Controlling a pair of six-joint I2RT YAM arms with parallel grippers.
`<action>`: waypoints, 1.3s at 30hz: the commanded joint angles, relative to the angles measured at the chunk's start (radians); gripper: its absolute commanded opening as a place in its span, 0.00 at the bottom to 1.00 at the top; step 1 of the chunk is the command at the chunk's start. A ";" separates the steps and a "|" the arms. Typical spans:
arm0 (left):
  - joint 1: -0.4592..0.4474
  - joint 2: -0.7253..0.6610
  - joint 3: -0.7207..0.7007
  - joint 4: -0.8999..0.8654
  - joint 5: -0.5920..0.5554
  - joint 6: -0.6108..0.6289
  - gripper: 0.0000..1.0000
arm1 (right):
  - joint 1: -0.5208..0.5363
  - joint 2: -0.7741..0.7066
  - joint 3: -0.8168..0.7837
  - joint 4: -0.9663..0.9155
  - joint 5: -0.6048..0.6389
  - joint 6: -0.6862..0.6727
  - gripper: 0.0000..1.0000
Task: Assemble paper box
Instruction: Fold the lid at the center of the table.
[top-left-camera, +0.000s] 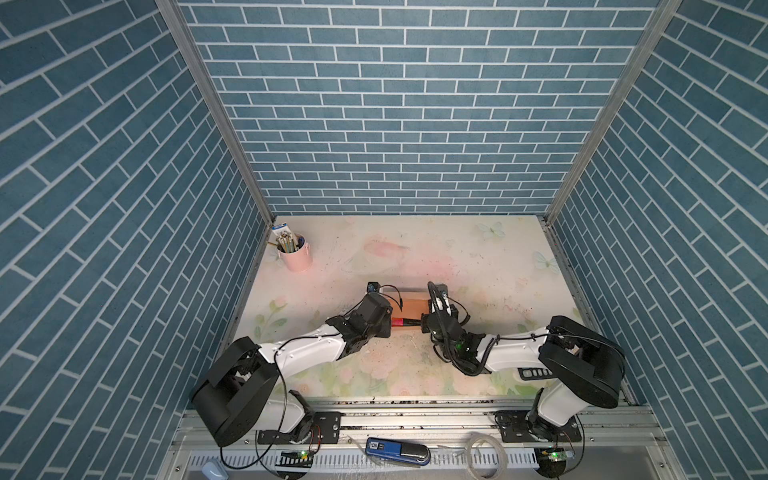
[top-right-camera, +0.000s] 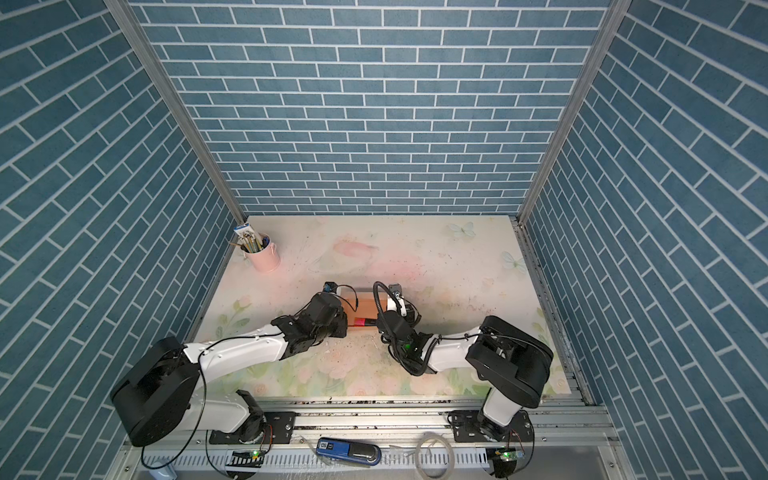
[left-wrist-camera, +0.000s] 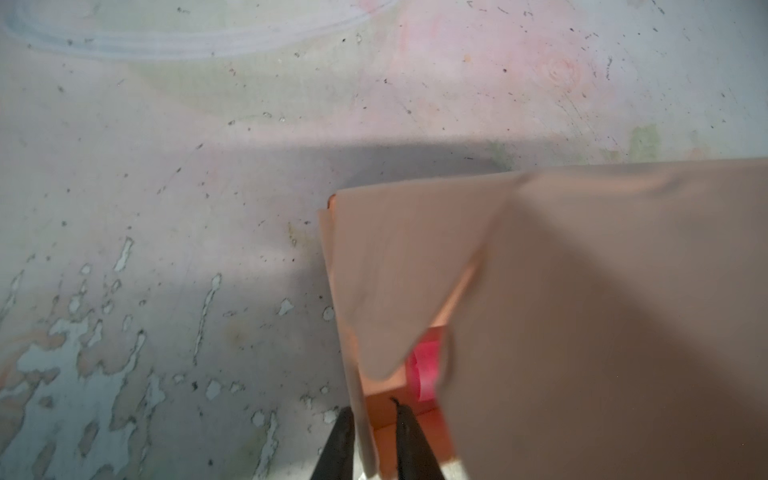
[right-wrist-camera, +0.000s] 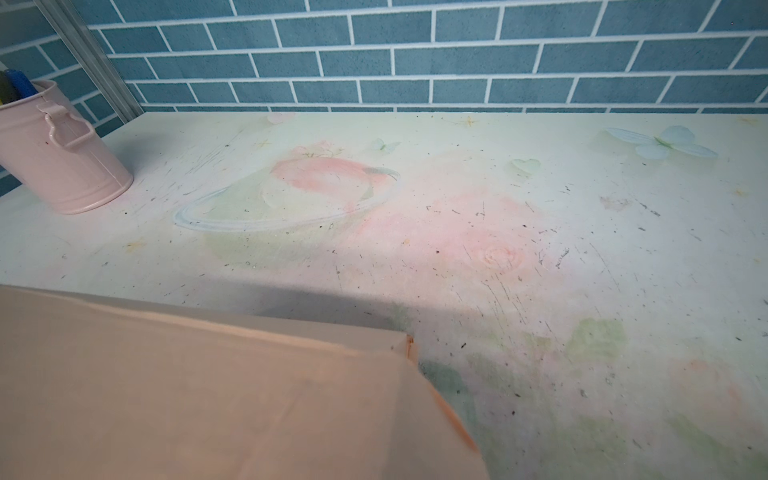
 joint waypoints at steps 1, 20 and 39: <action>-0.001 -0.048 -0.034 -0.052 -0.011 -0.009 0.27 | 0.011 -0.004 -0.037 -0.021 -0.015 -0.010 0.00; 0.194 -0.209 0.023 -0.162 0.036 -0.015 0.28 | 0.013 -0.003 -0.063 0.010 -0.015 -0.035 0.00; 0.116 0.066 0.171 -0.055 0.151 0.023 0.27 | 0.014 0.020 -0.061 0.036 -0.033 -0.061 0.00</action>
